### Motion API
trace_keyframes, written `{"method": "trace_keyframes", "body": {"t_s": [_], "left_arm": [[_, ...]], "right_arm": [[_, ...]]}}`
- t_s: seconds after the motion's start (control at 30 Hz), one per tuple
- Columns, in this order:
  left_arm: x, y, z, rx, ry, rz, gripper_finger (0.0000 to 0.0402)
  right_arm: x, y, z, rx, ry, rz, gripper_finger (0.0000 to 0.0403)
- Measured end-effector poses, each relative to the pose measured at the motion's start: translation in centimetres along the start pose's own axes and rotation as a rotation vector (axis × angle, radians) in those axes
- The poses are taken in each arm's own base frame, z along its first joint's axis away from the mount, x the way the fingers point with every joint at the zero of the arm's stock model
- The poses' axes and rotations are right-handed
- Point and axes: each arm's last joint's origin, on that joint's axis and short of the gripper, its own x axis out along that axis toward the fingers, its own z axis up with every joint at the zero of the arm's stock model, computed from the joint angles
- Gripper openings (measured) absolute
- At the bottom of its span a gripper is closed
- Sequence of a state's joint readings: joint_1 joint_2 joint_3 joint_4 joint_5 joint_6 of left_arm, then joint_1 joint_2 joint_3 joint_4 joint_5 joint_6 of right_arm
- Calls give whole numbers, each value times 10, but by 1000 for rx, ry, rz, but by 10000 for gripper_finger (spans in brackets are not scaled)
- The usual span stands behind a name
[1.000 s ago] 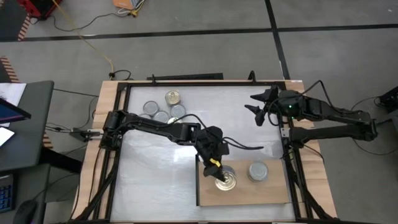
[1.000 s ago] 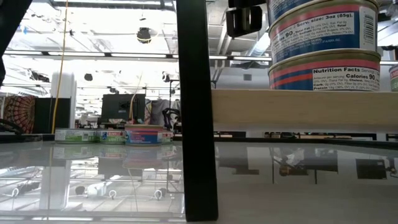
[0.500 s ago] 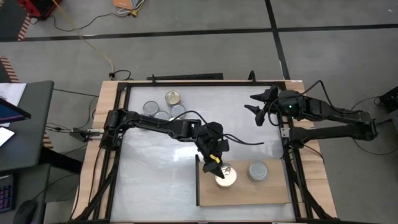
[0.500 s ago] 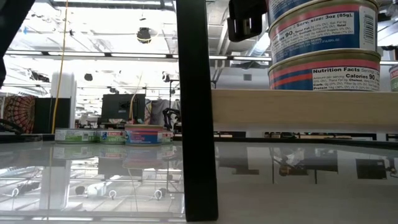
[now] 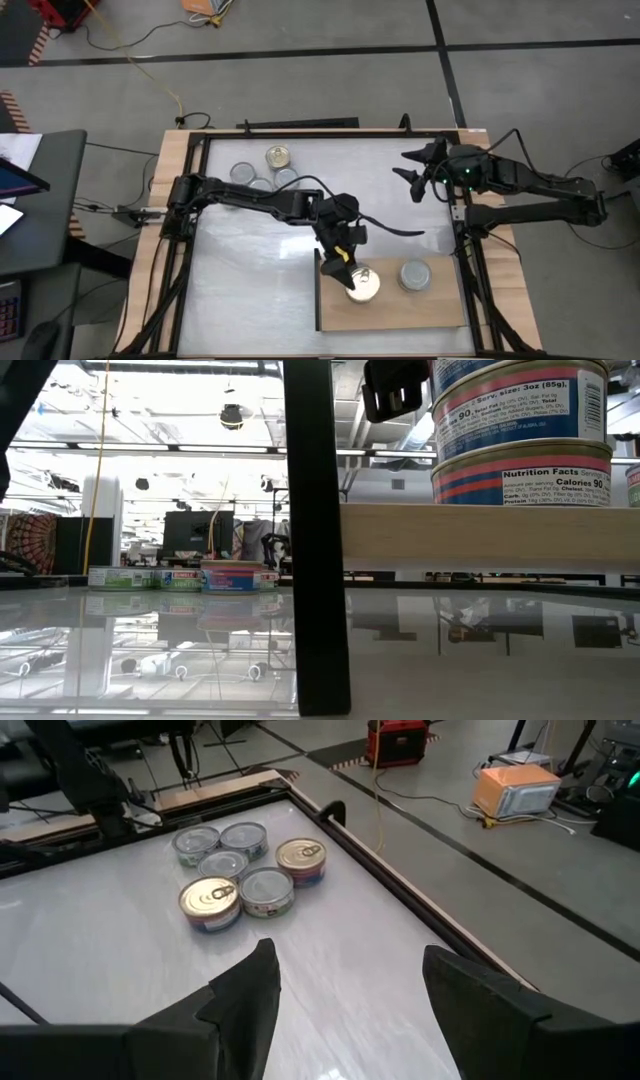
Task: Stack canned seafood by type on shelf
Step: Stack the blue pink tuna can on top of the blue pink tuna can on the shelf
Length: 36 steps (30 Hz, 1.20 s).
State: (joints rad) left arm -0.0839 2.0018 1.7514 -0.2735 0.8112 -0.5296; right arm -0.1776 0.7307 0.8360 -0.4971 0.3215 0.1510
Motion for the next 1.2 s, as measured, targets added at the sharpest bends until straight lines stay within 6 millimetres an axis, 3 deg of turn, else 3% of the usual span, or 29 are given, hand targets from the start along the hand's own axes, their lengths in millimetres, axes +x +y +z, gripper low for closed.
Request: {"method": "trace_keyframes", "body": {"t_s": [0.33,0.73,0.87,1.07,1.2], "left_arm": [[-18,-15,6,173,77,235,312],[-18,-16,8,227,63,228,312],[-27,-22,13,278,63,246,312],[-55,-39,5,441,150,577,311],[-67,-45,-2,491,121,634,298]], "right_arm": [[0,0,1,2,-10,9,272],[0,0,1,9,-9,9,272],[0,0,1,13,-9,9,272],[1,1,-1,32,13,9,272],[6,5,-8,34,4,33,272]]}}
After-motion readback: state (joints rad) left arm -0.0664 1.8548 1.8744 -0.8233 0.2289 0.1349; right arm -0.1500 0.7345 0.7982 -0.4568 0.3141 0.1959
